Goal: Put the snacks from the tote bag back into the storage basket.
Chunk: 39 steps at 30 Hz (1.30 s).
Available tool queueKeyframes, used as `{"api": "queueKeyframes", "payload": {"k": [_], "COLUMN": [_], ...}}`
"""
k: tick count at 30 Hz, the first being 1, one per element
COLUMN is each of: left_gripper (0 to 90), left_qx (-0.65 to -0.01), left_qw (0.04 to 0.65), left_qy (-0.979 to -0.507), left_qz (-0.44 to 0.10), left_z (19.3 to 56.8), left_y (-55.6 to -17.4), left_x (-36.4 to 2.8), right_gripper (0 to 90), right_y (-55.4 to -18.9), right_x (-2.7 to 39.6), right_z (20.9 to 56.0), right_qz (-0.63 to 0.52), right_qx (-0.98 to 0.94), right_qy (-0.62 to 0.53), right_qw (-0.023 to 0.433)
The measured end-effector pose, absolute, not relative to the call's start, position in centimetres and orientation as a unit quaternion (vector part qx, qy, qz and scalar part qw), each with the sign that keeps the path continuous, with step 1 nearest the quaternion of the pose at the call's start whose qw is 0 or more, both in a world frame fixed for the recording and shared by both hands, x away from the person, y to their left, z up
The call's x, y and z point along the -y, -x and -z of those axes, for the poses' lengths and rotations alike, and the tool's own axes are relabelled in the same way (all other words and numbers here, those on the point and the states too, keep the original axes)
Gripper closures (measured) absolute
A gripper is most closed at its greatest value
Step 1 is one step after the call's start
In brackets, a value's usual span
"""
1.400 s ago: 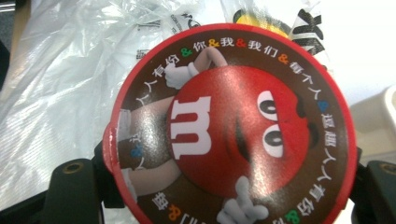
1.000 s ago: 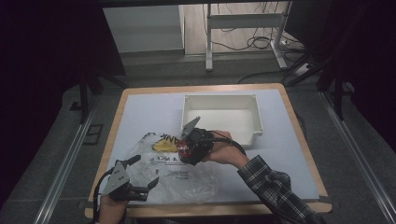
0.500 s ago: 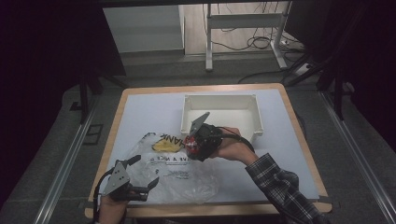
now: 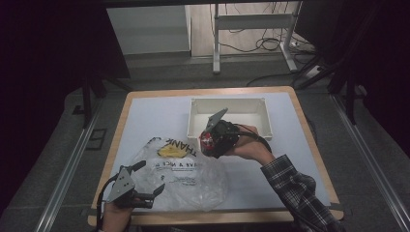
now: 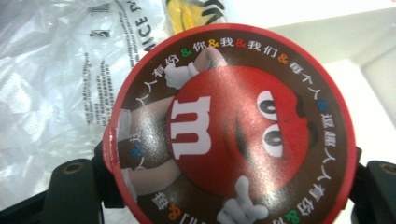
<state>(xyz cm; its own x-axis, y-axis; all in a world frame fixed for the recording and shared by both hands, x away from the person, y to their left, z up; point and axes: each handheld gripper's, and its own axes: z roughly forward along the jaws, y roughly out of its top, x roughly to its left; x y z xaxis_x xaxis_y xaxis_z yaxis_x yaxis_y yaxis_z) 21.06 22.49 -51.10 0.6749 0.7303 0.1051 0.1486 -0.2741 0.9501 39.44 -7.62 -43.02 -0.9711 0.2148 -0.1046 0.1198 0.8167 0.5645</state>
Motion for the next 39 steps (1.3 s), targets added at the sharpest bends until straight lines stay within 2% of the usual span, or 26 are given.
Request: {"api": "queueKeyframes", "payload": {"k": [22, 39], "left_gripper": [3.2, 3.2], "left_qx": [-0.285, -0.284], "left_qw": [0.517, 0.527], "left_qy": [-0.758, -0.752], "left_qz": [-0.278, -0.276], "left_z": [51.1, 51.0], "left_y": [-21.0, -21.0], "left_x": [-22.2, -22.3], "right_gripper": [25.8, 25.8], "right_y": [-42.8, -45.2], "right_x": [7.4, 7.2], "right_z": [43.3, 44.6], "right_qz": [-0.29, -0.292], "right_qx": [-0.947, -0.945], "right_qy": [-0.091, -0.1], "right_qw": [0.106, 0.107]}}
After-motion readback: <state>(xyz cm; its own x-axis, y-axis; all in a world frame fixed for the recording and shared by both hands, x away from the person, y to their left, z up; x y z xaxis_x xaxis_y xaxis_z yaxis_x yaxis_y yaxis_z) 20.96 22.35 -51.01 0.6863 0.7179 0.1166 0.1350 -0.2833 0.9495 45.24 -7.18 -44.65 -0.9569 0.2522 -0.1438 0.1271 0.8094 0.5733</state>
